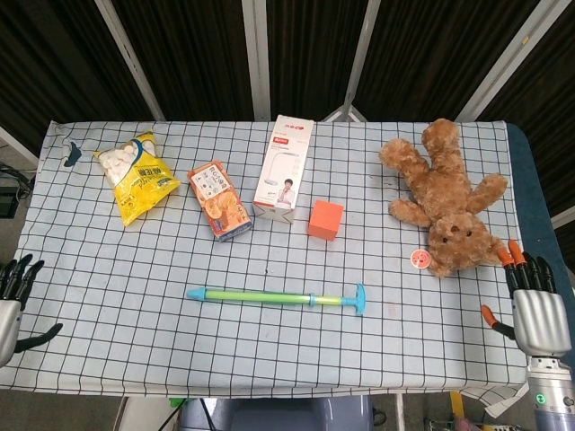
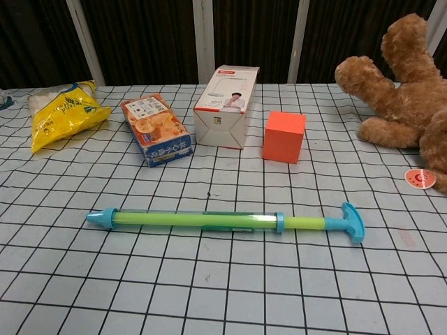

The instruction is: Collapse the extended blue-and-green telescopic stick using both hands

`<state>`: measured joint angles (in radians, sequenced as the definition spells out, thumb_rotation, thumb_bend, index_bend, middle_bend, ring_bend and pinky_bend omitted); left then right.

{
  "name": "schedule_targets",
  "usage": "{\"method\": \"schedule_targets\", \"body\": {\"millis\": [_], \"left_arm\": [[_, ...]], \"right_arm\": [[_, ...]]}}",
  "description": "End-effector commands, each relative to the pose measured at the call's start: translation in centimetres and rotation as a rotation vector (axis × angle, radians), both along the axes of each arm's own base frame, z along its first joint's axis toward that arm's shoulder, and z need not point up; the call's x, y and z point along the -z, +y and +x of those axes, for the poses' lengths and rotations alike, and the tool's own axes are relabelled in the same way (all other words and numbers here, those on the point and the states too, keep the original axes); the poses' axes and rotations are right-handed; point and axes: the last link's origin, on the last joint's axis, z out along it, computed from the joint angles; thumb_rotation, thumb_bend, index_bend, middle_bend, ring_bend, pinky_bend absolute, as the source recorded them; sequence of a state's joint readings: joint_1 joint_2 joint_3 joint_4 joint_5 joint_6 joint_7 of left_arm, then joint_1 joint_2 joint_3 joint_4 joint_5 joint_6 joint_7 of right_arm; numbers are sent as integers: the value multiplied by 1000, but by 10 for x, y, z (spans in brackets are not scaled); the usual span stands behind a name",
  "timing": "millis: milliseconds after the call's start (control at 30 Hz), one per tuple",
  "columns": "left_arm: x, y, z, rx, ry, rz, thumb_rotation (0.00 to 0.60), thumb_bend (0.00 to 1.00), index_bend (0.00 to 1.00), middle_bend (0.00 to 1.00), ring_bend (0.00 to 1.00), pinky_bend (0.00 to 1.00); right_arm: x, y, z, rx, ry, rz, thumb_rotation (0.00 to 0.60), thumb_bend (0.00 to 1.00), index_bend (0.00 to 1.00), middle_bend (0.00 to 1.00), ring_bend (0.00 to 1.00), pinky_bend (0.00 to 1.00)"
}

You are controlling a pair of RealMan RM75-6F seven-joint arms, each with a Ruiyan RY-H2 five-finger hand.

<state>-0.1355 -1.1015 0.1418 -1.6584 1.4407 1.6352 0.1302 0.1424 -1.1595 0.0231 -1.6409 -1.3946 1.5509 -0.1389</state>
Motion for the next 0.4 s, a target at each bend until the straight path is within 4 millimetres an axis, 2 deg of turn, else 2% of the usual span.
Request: {"method": "schedule_targets", "body": {"millis": [33,400], "left_arm": [[-1,-1,-6,-8,9,3,600,218,0,0,0,0],[-20,1,-17,-58,-16,89,600,218,0,0,0,0]], "right_arm": [[0,-2,-3,18,-8,0,600,292,0,0,0,0],[-1,-2,0,-15,-24,-16,600,292,0,0,0,0]]}}
